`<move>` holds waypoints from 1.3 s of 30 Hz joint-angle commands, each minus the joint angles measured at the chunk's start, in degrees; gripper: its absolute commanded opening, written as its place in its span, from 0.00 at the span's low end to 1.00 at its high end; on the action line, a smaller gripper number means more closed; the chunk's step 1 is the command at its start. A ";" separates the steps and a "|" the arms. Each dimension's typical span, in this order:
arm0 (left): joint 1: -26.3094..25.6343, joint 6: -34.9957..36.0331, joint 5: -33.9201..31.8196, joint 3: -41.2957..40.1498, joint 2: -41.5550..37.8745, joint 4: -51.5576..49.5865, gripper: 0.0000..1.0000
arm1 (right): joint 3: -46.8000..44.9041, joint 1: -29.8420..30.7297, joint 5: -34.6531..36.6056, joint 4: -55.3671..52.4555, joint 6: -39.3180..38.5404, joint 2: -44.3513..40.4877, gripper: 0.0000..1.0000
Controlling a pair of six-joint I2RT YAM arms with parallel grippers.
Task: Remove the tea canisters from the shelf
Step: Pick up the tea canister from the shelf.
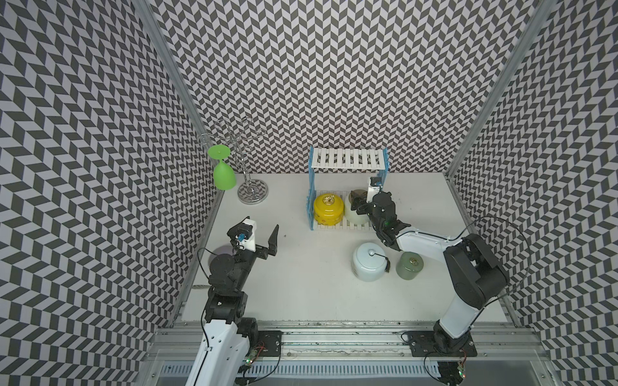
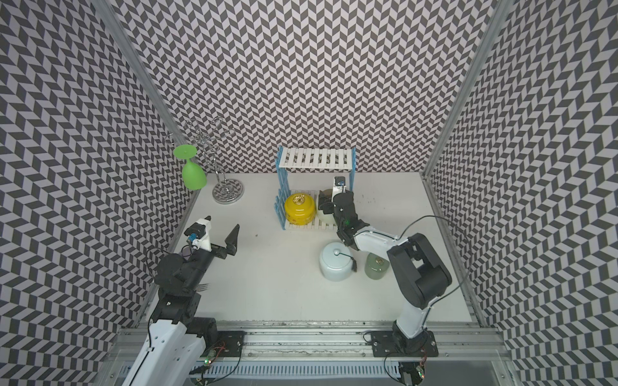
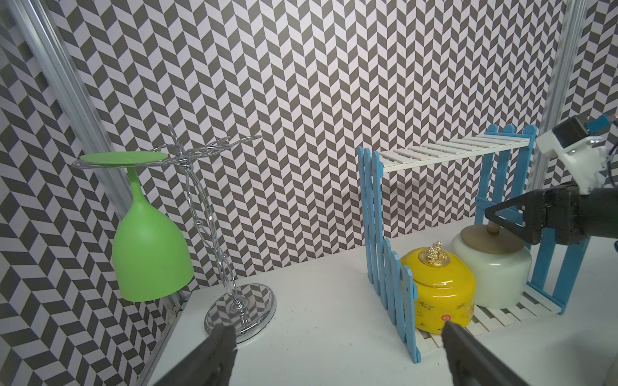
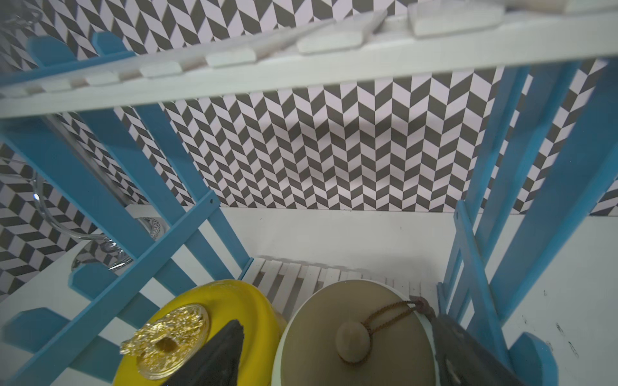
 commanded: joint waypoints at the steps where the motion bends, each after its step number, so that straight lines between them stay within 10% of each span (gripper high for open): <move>1: -0.17 -0.48 -0.46 0.08 -0.53 0.54 1.00 | 1.03 0.07 4.49 4.79 0.87 3.25 0.87; 20: -0.55 -0.11 -0.65 -0.74 -0.49 1.90 1.00 | 7.32 0.07 7.78 7.04 -1.61 14.56 0.72; 39: -0.53 -0.05 -1.07 -0.34 -0.50 1.15 1.00 | 8.29 1.11 2.86 2.78 -3.33 11.95 0.05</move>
